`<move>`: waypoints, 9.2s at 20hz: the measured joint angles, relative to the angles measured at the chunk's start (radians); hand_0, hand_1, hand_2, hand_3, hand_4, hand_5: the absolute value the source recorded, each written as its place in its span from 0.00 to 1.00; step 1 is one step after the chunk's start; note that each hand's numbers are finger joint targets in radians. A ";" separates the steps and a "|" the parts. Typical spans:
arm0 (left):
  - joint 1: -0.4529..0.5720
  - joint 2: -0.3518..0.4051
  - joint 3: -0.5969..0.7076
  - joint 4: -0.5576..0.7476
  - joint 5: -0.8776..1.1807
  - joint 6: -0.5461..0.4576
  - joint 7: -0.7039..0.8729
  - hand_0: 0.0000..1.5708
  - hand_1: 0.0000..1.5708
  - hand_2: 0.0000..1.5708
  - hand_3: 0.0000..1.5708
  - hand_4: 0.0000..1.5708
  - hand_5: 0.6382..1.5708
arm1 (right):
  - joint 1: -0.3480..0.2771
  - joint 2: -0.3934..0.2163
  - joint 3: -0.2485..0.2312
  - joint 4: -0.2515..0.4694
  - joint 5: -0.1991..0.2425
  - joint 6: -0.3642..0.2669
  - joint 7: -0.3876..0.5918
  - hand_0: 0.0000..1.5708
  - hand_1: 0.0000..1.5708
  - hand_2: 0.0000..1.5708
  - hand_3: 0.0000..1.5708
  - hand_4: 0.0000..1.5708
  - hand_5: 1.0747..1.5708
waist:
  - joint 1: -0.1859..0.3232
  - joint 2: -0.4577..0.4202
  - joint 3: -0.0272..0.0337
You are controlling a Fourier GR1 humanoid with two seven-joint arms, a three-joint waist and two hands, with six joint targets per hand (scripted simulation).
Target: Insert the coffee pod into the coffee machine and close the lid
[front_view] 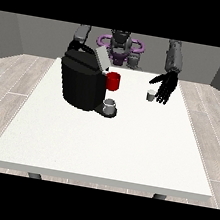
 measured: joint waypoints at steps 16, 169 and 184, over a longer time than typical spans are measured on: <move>-0.117 -0.026 -0.113 0.171 -0.287 0.153 -0.050 0.56 0.56 0.64 0.52 0.18 1.00 | -0.071 0.008 -0.011 0.145 0.014 -0.001 -0.026 0.00 0.00 0.00 0.00 0.00 1.00 | 0.011 0.013 0.0008; -0.773 -0.032 0.063 0.344 -0.444 -0.066 -0.091 0.00 0.00 0.05 0.00 0.00 1.00 | -0.230 -0.084 -0.186 0.350 -0.010 -0.038 -0.063 0.00 0.00 0.00 0.00 0.00 1.00 | -0.046 0.022 0.0011; -0.361 -0.382 0.353 0.351 -0.015 -0.113 -0.173 0.00 0.00 0.00 0.00 0.27 1.00 | 0.043 -0.064 -0.215 0.411 -0.027 -0.051 -0.107 0.00 0.00 0.00 0.00 0.00 1.00 | 0.193 -0.362 -0.0011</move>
